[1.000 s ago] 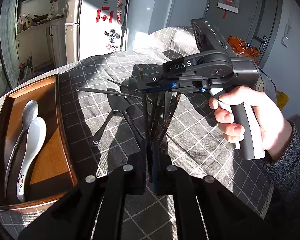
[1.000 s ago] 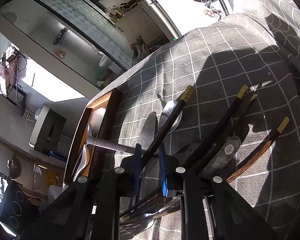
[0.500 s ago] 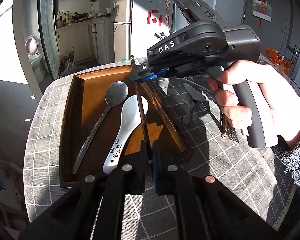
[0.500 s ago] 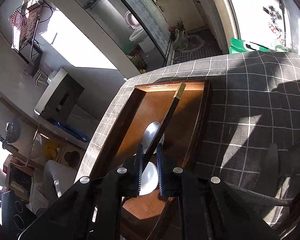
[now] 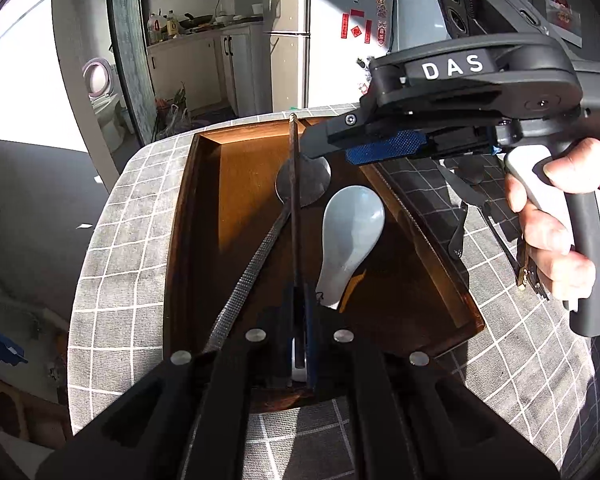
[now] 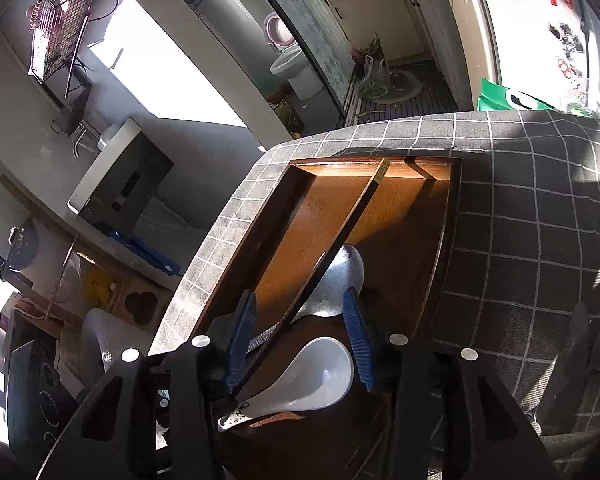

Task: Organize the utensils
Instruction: 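Lower the chopstick into the tray beside the spoons and release, then move the right tool back over the utensil pile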

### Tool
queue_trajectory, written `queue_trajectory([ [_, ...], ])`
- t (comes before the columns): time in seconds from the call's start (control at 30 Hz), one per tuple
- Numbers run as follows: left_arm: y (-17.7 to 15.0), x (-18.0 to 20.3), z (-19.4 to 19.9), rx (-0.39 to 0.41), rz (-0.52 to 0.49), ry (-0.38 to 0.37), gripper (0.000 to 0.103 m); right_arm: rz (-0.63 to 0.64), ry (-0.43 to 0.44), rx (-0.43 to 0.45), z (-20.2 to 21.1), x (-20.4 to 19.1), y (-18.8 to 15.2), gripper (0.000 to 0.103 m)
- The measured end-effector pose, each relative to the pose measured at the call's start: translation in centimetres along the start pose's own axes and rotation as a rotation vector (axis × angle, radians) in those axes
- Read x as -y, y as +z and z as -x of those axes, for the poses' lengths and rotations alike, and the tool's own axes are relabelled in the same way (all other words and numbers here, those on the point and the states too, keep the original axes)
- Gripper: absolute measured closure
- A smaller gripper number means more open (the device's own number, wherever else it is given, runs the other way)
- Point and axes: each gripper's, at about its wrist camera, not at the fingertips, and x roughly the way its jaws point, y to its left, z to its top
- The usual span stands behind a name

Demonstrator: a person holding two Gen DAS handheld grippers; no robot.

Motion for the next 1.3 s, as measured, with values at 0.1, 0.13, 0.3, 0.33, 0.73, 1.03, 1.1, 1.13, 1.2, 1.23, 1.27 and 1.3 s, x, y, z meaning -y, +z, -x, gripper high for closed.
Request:
queue_trajectory([
  [0.1,0.1,-0.2,-0.8,-0.008,-0.003,0.009,0.091,0.006,0.054,0.028,4.3,0.4,-1.0,0.026],
  [0.13,0.1,-0.3,-0.9,-0.004,-0.004,0.018,0.080,-0.008,0.101,0.020,5.6,0.9,-1.3,0.023],
  [0.3,0.1,-0.4,1.3,0.093,0.025,-0.018,0.036,-0.112,0.194,0.029,9.7,3.9,-2.5,0.020],
  [0.33,0.3,-0.3,1.7,0.109,0.024,-0.021,0.030,-0.132,0.212,0.024,9.9,4.5,-2.8,0.020],
  [0.73,0.8,3.1,6.7,0.226,-0.046,-0.019,0.010,-0.055,0.220,-0.143,7.8,3.1,-8.8,0.020],
  [1.03,1.4,5.9,7.9,0.259,-0.049,-0.140,0.007,-0.039,0.340,-0.001,18.1,2.7,-8.4,0.011],
  [1.1,1.3,7.2,7.7,0.252,-0.073,-0.153,0.007,-0.043,0.309,-0.028,17.6,3.5,-9.8,0.009],
  [1.13,1.3,7.8,7.6,0.254,-0.091,-0.151,0.007,-0.035,0.288,-0.052,16.9,3.8,-10.9,0.009],
  [1.2,1.1,8.7,7.4,0.253,-0.113,-0.155,0.007,-0.009,0.269,-0.114,15.1,4.1,-13.6,0.009],
  [1.23,1.0,8.9,7.1,0.245,-0.115,-0.169,0.007,0.003,0.263,-0.145,14.2,4.3,-14.9,0.009],
  [1.27,0.9,9.3,6.8,0.236,-0.117,-0.184,0.007,0.011,0.247,-0.170,13.4,4.4,-16.1,0.009],
  [1.3,0.9,9.7,6.5,0.225,-0.123,-0.196,0.007,0.012,0.231,-0.188,12.8,4.7,-17.2,0.009],
])
